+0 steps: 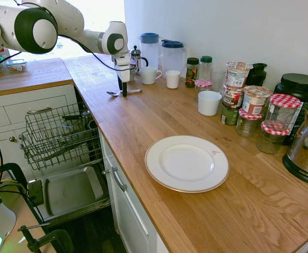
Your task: Put the spoon in the dishwasher
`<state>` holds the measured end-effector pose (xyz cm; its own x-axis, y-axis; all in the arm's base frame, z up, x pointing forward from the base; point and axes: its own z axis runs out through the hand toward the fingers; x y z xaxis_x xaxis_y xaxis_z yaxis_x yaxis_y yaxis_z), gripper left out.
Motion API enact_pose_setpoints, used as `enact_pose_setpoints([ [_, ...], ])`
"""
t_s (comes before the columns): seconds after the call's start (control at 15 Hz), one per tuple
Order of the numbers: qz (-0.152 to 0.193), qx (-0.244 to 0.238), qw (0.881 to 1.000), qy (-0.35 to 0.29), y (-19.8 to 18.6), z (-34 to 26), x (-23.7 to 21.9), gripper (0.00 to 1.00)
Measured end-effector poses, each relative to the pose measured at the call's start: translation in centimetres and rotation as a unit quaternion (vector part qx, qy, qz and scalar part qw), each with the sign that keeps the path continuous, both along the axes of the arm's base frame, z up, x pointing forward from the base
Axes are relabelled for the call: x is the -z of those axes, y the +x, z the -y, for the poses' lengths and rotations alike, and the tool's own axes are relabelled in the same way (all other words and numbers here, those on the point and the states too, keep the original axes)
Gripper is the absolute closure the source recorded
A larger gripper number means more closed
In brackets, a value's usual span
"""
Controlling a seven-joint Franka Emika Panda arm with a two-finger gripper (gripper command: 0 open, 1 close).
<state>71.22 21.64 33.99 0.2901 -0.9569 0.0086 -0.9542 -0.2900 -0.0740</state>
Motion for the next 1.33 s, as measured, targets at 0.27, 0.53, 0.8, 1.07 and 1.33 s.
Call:
enact_pose_setpoints([
  [0.27,-0.001,-0.004,1.0,0.003,0.0,0.1,0.1,1.0],
  [0.53,-0.004,-0.005,1.0,0.007,0.1,0.4,0.2,1.0],
  [0.8,-0.007,-0.005,1.0,0.017,0.4,1.3,0.2,1.0],
  [1.07,-0.006,-0.014,1.0,0.02,0.5,1.5,0.2,1.0],
  [1.33,-0.006,-0.033,0.999,0.02,0.4,1.4,0.0,1.0],
])
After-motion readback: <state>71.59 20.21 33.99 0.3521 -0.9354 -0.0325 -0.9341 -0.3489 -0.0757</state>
